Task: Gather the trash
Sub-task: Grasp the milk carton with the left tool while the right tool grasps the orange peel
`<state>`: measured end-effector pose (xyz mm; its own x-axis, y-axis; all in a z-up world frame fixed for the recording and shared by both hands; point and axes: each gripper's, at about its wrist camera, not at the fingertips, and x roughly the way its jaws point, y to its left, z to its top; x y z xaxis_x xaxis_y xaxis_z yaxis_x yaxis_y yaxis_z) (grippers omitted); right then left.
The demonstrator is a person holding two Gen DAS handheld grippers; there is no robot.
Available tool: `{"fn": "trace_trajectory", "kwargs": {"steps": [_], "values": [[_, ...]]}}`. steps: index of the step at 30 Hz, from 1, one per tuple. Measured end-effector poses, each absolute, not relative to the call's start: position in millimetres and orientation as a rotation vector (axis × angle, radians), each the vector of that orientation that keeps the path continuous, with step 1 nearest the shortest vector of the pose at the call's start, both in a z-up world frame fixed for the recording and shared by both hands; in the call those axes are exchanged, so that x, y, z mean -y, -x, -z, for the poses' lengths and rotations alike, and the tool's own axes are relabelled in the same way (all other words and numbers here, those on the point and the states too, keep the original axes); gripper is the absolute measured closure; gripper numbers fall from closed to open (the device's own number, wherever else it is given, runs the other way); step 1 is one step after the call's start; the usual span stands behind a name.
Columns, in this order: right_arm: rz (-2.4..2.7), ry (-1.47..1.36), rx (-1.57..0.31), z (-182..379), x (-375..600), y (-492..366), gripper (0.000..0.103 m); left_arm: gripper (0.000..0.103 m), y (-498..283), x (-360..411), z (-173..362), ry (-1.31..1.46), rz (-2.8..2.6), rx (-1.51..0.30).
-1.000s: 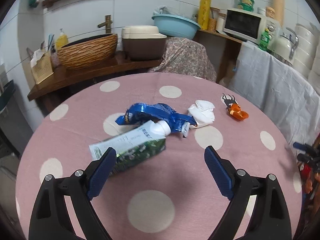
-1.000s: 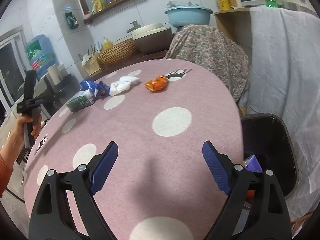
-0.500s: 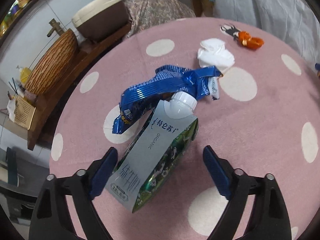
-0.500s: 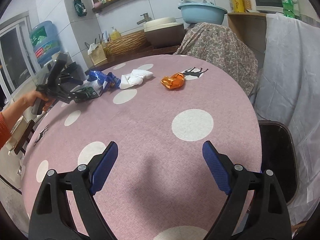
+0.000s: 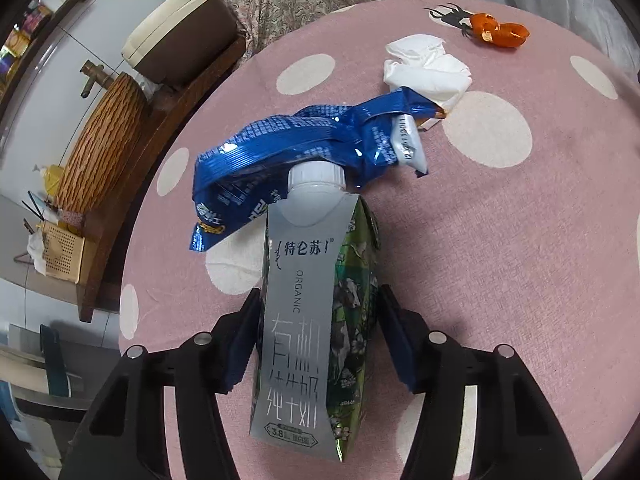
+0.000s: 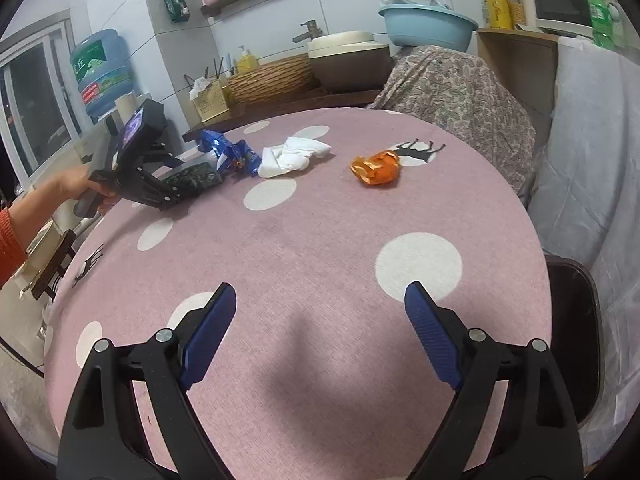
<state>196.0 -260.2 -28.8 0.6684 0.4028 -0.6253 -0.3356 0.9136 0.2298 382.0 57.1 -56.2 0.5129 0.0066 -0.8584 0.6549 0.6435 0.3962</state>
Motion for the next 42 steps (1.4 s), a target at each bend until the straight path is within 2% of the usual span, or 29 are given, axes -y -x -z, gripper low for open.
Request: {"fn": "trace_trajectory", "kwargs": {"steps": [7, 19, 21, 25, 30, 36, 42], "values": [[-0.421, -0.026, -0.737, 22, 244, -235, 0.017, 0.046, -347, -54, 52, -0.730, 0.476, -0.904], [-0.321, 0.078, -0.821, 36, 222, -338, 0.018, 0.046, -254, -31, 34, -0.364, 0.637, -0.777], [-0.304, 0.109, -0.827, 39, 217, -349, 0.027, 0.046, -247, -24, 36, -0.331, 0.628, -0.778], [-0.271, 0.158, -0.860, 48, 210, -364, 0.040, 0.046, -242, -15, 32, -0.256, 0.642, -0.770], [-0.248, 0.180, -0.866, 49, 213, -370, 0.071, 0.046, -240, -5, 25, -0.216, 0.650, -0.744], [-0.263, 0.154, -0.859, 51, 223, -367, 0.078, 0.046, -239, 10, 26, -0.194, 0.665, -0.742], [-0.298, 0.079, -0.834, 46, 234, -355, 0.081, 0.046, -238, 23, 25, -0.158, 0.682, -0.738]]}}
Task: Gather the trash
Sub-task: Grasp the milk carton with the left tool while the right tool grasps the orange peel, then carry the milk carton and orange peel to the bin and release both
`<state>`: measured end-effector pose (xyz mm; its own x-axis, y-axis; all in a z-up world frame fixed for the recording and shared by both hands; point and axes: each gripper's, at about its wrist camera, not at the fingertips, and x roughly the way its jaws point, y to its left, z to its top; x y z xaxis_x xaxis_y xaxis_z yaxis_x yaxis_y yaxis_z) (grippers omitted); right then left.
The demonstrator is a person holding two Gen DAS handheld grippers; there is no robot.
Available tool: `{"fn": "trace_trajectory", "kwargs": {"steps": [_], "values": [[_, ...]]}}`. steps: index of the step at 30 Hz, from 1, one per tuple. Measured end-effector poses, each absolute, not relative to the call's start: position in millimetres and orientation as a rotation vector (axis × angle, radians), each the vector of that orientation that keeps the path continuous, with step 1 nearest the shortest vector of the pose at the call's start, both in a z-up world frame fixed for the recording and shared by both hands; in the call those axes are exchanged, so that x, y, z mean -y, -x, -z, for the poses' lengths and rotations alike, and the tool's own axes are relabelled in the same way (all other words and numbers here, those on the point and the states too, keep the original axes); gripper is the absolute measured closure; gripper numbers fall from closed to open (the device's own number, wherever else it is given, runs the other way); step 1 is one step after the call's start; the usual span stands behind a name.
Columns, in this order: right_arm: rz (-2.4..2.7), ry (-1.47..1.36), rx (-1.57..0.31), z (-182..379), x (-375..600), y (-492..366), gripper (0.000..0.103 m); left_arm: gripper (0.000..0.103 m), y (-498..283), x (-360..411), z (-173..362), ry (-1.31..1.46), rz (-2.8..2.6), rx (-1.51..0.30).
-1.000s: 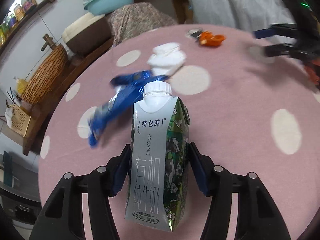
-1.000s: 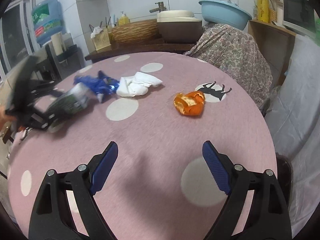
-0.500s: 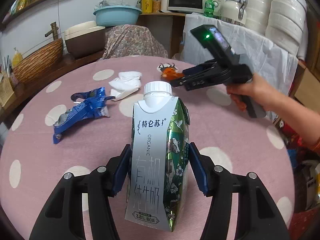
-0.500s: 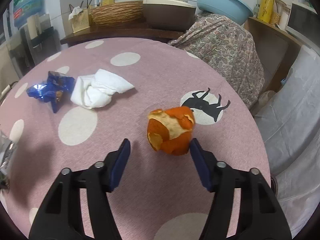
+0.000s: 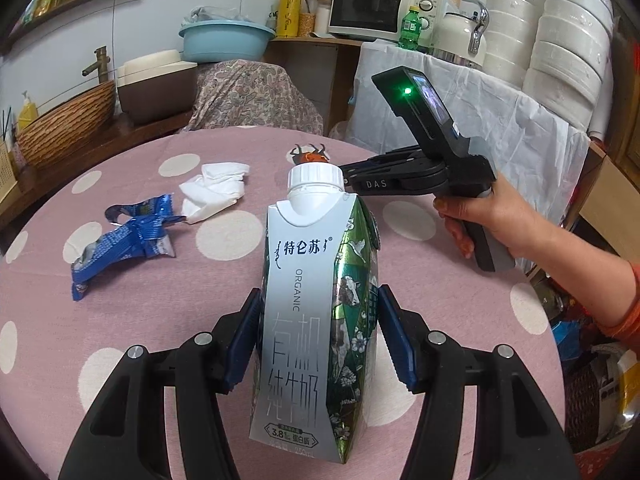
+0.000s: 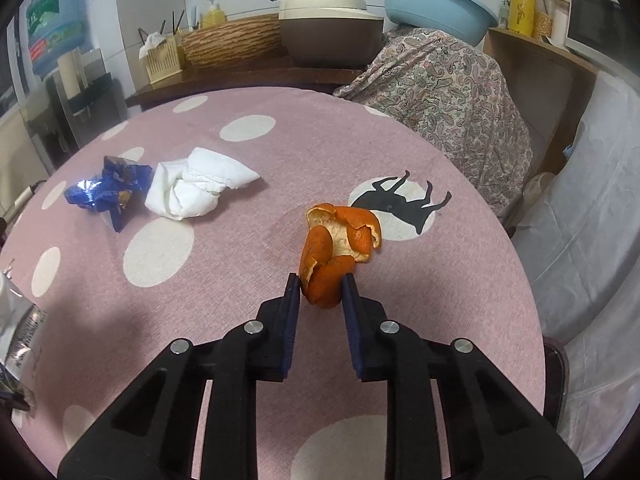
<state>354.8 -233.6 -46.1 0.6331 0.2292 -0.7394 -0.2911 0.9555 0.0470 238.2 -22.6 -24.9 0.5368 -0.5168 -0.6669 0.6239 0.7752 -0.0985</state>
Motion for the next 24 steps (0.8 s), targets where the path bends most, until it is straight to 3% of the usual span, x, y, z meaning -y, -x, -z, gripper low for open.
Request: {"fn": "trace_trajectory", "kwargs": {"steps": [17, 24], "values": [[-0.343, -0.233, -0.655, 14, 362, -228, 0.082, 0.046, -219, 122, 13, -0.107, 0.826, -0.676], [-0.125, -0.243, -0.695, 42, 456, -198, 0.082, 0.046, -222, 195, 4, -0.071, 0.922, -0.674]]}}
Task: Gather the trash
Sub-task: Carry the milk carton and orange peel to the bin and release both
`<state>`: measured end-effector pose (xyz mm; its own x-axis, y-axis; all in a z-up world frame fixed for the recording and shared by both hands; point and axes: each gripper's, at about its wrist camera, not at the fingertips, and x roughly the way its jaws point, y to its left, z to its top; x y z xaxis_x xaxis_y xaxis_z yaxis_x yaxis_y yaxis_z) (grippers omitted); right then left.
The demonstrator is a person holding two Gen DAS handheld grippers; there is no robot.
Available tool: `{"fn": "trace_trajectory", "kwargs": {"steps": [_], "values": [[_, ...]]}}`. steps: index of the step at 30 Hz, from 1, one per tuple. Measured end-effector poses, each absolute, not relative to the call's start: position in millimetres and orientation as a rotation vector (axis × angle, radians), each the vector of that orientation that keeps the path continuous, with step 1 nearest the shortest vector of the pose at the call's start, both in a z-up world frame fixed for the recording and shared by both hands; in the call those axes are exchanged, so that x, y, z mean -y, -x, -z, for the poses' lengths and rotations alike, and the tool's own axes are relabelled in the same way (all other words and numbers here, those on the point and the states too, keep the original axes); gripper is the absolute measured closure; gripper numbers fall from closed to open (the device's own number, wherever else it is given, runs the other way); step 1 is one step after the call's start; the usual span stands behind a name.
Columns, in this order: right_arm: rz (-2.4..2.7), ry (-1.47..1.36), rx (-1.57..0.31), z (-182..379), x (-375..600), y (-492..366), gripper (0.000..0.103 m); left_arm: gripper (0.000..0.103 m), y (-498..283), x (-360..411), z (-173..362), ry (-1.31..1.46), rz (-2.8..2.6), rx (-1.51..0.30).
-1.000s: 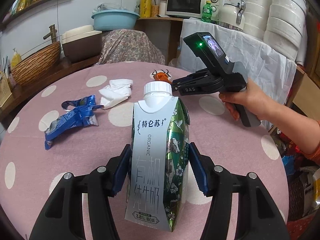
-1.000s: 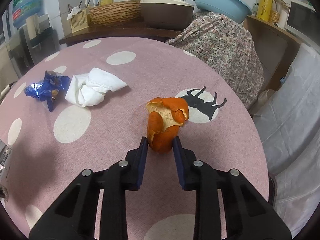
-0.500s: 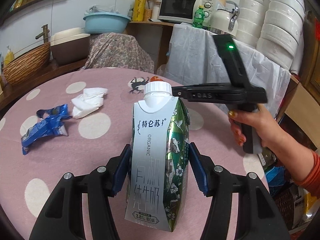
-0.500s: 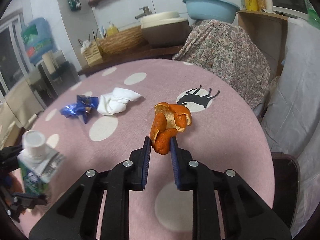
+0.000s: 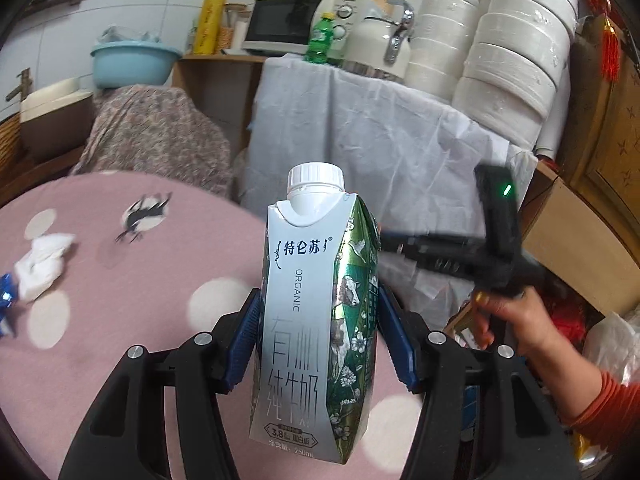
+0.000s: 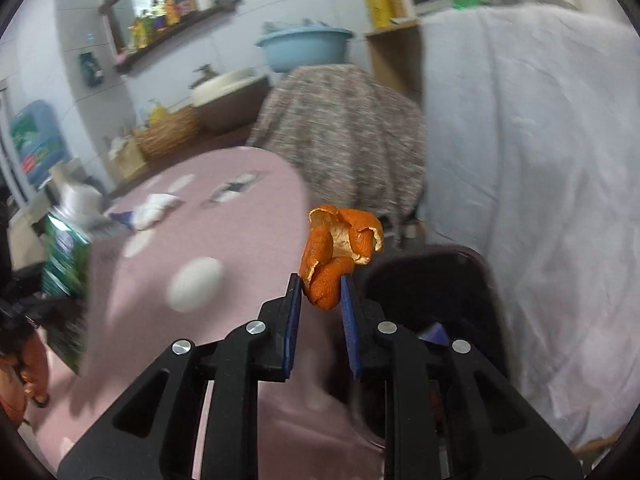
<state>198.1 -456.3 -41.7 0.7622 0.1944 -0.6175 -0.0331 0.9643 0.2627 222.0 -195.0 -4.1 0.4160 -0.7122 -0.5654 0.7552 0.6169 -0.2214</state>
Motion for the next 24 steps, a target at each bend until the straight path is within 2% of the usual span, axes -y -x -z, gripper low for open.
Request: {"fn": "trace_trajectory", "kwargs": {"steps": [14, 16, 17, 18, 19, 20, 24], "values": [[0.046, -0.306, -1.012, 212, 521, -255, 0.081, 0.046, -236, 331, 19, -0.172, 0.935, -0.767], [0.050, -0.314, -1.047, 226, 524, -263, 0.076, 0.046, -241, 345, 29, -0.187, 0.916, -0.808], [0.061, -0.318, -1.052, 231, 526, -265, 0.066, 0.046, -245, 351, 33, -0.193, 0.905, -0.826], [0.071, -0.324, -1.047, 233, 528, -265, 0.052, 0.046, -247, 356, 37, -0.200, 0.895, -0.842], [0.081, -0.331, -1.038, 233, 531, -264, 0.045, 0.046, -250, 363, 43, -0.212, 0.880, -0.865], [0.087, -0.337, -1.025, 233, 532, -262, 0.042, 0.046, -252, 368, 46, -0.219, 0.870, -0.883], [0.097, -0.318, -0.961, 219, 534, -239, 0.042, 0.046, -266, 390, 62, -0.200, 0.855, -0.982]]}}
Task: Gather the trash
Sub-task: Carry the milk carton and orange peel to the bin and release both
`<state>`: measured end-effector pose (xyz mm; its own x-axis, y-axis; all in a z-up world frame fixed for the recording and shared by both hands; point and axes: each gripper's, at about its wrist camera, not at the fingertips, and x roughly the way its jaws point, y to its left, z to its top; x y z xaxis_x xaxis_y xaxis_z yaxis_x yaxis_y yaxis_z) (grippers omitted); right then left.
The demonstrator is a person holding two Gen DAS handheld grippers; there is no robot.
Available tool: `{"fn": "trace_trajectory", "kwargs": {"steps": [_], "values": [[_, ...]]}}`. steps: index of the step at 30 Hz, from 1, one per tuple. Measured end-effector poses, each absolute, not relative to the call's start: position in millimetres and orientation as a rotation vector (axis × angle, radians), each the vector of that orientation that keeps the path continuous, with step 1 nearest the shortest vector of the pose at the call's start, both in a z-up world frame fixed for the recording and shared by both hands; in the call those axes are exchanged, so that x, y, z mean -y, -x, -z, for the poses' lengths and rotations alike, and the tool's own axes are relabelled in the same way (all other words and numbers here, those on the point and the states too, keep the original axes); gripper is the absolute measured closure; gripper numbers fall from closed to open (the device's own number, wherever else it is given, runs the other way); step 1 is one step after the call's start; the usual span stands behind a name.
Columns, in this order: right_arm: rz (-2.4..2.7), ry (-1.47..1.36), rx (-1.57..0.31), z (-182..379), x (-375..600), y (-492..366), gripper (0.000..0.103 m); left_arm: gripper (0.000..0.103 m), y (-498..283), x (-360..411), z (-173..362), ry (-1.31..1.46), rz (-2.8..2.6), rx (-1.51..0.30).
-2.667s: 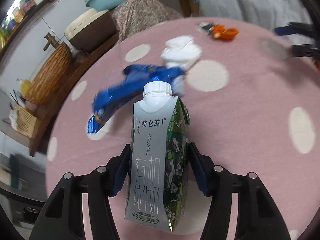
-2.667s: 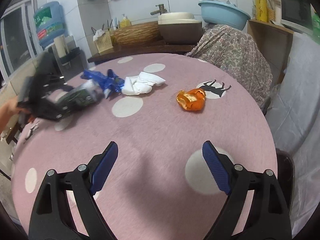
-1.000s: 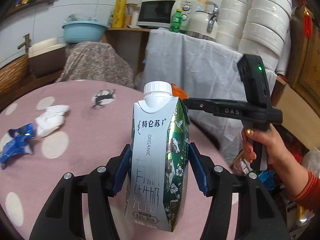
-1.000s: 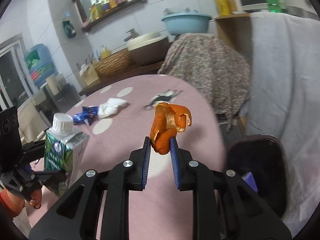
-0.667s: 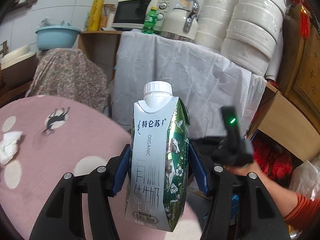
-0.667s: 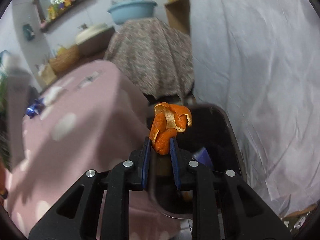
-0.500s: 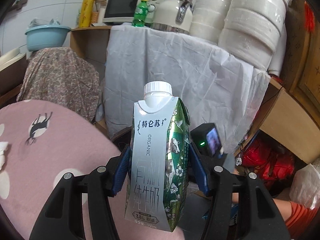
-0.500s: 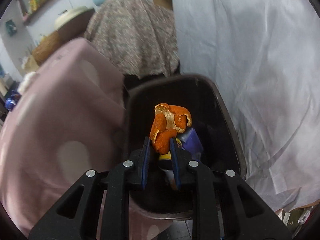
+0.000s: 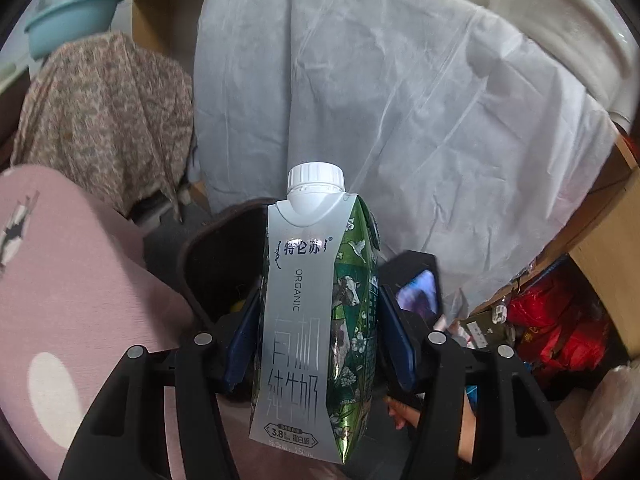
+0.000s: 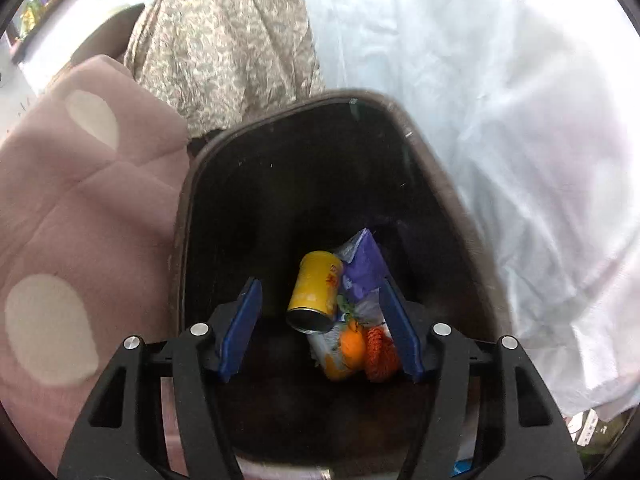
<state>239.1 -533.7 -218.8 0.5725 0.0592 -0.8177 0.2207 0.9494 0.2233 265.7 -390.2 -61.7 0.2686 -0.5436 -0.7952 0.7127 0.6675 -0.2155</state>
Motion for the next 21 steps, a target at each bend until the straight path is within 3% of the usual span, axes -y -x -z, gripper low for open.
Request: {"fn": "trace_trajectory", "kwargs": {"steps": [3, 5, 21], "values": [[0.124, -0.323, -0.887, 201, 541, -212, 0.031, 0.046, -277, 405, 78, -0.189, 0.806, -1.058], [0.132, -0.358, -0.842, 192, 548, -190, 0.030, 0.046, -284, 415, 90, -0.178, 0.789, -1.109], [0.232, -0.509, -0.716, 178, 583, -95, 0.029, 0.046, -311, 466, 178, -0.309, 0.572, -1.302]]}}
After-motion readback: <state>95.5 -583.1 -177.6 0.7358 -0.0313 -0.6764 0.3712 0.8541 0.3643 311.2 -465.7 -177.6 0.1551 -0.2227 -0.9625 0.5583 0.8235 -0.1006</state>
